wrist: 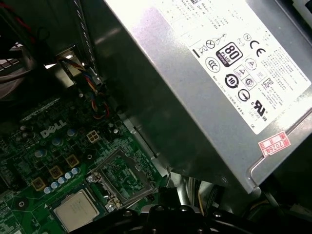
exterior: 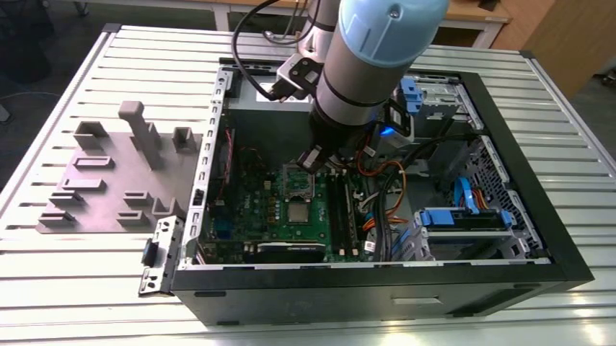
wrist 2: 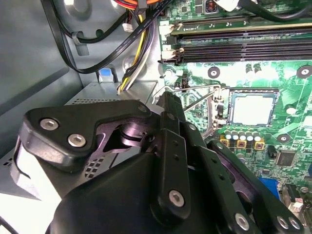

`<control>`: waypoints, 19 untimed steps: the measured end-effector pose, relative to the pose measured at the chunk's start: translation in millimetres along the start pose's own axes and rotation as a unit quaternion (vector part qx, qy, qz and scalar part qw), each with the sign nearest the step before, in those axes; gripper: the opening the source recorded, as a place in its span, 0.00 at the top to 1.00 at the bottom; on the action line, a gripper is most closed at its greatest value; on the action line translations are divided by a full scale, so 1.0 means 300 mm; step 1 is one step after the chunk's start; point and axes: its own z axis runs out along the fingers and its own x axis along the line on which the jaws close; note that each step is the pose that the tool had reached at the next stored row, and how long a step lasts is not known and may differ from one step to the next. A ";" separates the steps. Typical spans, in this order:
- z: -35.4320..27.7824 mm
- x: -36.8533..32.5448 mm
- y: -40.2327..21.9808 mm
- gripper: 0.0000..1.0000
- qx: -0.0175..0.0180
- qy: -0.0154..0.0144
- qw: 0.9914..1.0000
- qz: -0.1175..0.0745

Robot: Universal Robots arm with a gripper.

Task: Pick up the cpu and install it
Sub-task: 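Close the cpu cover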

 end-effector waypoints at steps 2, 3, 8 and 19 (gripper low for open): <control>-0.002 0.001 0.000 0.89 0.001 0.001 1.000 0.000; -0.003 0.001 -0.001 0.89 0.001 0.002 1.000 0.000; -0.012 0.002 0.000 0.89 0.002 0.004 1.000 -0.001; -0.024 0.007 -0.001 0.89 0.004 0.007 1.000 -0.002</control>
